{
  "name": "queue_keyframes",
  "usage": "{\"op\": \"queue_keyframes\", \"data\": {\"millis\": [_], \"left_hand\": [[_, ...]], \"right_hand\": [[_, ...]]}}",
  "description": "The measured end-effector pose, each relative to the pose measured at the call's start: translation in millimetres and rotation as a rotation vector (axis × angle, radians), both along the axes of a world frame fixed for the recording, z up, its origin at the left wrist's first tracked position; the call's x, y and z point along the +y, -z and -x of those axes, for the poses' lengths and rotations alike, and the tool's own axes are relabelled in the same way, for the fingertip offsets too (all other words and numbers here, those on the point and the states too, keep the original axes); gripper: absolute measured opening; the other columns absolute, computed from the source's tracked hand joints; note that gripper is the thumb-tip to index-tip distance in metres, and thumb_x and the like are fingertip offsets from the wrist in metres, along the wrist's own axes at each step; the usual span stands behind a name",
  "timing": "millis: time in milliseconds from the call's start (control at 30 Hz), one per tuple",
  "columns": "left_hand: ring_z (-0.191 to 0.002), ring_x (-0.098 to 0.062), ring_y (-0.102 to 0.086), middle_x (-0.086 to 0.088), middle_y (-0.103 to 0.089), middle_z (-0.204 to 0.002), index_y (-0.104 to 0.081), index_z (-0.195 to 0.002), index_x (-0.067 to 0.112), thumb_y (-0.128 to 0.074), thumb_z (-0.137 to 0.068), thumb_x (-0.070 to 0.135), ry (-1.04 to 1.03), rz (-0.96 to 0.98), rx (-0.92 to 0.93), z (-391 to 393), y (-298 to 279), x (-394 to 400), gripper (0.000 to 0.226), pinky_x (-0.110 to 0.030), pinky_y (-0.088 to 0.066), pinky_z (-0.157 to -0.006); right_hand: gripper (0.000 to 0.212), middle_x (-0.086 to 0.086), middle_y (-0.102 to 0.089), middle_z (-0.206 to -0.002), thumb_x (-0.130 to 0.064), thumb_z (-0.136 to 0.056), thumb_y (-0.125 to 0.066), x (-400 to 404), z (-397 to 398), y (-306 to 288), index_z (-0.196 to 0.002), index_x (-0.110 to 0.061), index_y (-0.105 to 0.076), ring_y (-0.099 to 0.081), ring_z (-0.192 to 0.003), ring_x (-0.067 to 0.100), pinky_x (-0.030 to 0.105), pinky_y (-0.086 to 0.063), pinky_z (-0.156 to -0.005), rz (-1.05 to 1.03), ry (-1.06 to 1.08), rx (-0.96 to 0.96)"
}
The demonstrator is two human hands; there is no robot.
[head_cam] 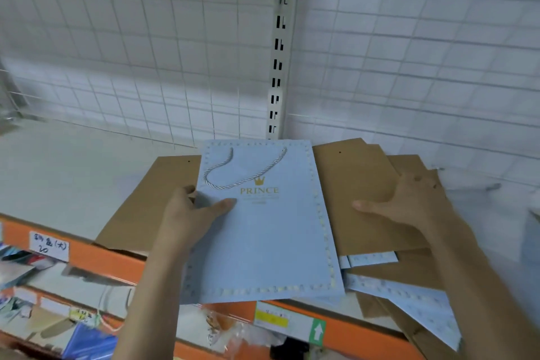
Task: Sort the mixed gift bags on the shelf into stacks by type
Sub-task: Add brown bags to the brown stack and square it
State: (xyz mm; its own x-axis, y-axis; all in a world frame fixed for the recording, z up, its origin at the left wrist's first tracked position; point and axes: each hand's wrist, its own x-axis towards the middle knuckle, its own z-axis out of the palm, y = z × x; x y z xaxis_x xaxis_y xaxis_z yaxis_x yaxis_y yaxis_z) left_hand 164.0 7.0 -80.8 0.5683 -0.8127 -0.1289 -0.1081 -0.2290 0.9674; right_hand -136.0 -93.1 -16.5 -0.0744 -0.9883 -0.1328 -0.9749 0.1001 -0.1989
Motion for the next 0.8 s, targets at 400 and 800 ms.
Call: {"op": "queue_keyframes", "data": {"millis": [400, 800], "left_hand": [[-0.088, -0.024, -0.068, -0.005, -0.069, -0.097, -0.047, -0.091, 0.02, -0.068, -0.083, 0.016, 0.192, 0.235, 0.101, 93, -21, 9, 0.023, -0.046, -0.056, -0.075], [-0.086, -0.019, -0.07, 0.005, -0.072, -0.095, -0.058, -0.107, 0.028, -0.07, -0.082, 0.023, 0.163, 0.338, 0.109, 285, -26, 13, 0.029, -0.04, -0.057, -0.071]], "right_hand": [[0.054, -0.005, -0.052, -0.095, -0.03, -0.086, -0.063, 31, 59, -6, -0.127, -0.016, -0.029, -0.052, -0.073, 0.007, 0.023, -0.037, -0.056, 0.315, -0.1, -0.566], [0.04, -0.038, -0.047, -0.098, -0.025, -0.094, -0.052, 90, 270, 13, -0.128, -0.042, -0.041, -0.053, -0.096, -0.002, 0.026, -0.04, -0.087, 0.482, 0.115, -0.955]]}}
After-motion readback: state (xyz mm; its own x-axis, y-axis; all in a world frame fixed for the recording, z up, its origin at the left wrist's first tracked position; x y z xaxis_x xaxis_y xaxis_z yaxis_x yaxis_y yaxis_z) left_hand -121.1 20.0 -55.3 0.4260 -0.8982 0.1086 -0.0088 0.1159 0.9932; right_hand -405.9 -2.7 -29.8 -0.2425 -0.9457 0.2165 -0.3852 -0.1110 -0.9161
